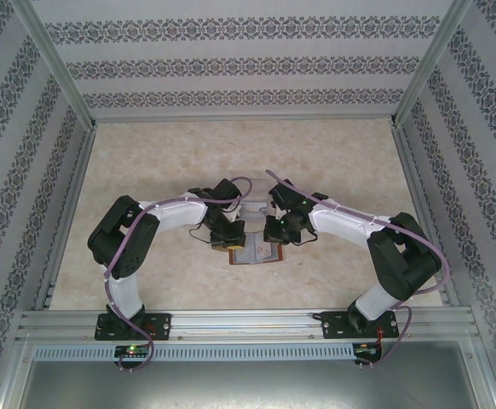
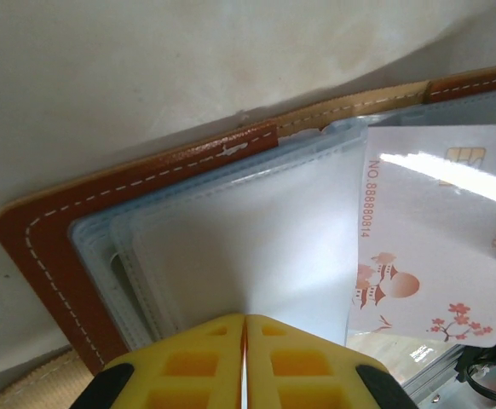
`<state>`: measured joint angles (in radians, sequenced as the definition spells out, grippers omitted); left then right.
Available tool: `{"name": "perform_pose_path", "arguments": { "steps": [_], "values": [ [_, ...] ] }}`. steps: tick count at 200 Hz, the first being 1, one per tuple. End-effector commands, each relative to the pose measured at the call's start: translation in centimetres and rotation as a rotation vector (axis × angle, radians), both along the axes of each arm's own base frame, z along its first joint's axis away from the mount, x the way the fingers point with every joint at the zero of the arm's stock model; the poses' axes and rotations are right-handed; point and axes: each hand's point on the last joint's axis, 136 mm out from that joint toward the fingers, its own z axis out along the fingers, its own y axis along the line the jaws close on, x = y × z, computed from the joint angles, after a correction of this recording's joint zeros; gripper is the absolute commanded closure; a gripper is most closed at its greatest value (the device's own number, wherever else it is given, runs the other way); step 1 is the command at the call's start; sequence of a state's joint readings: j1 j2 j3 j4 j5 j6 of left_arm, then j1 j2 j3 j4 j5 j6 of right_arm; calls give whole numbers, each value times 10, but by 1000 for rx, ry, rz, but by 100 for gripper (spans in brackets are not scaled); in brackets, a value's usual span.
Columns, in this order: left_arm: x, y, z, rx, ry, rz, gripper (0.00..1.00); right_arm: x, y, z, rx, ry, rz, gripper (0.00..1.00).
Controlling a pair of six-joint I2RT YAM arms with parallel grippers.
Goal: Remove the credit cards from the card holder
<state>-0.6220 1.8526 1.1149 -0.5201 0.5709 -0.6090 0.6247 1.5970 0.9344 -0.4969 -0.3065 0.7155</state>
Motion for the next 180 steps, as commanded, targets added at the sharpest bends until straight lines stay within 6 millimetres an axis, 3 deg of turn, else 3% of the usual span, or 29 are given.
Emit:
{"name": "perform_pose_path", "arguments": {
  "steps": [1,69,107,180],
  "values": [
    [-10,6,-8,41,25,-17,91,-1,9,11,27,-7,-8,84],
    [-11,5,-8,34,26,-20,91,-6,12,12,42,13,-19,84],
    [-11,6,-9,35,27,-22,91,-5,12,14,42,9,-26,89],
    [-10,8,5,33,-5,-28,90,-3,10,16,23,0,-19,92]
  ]
}}
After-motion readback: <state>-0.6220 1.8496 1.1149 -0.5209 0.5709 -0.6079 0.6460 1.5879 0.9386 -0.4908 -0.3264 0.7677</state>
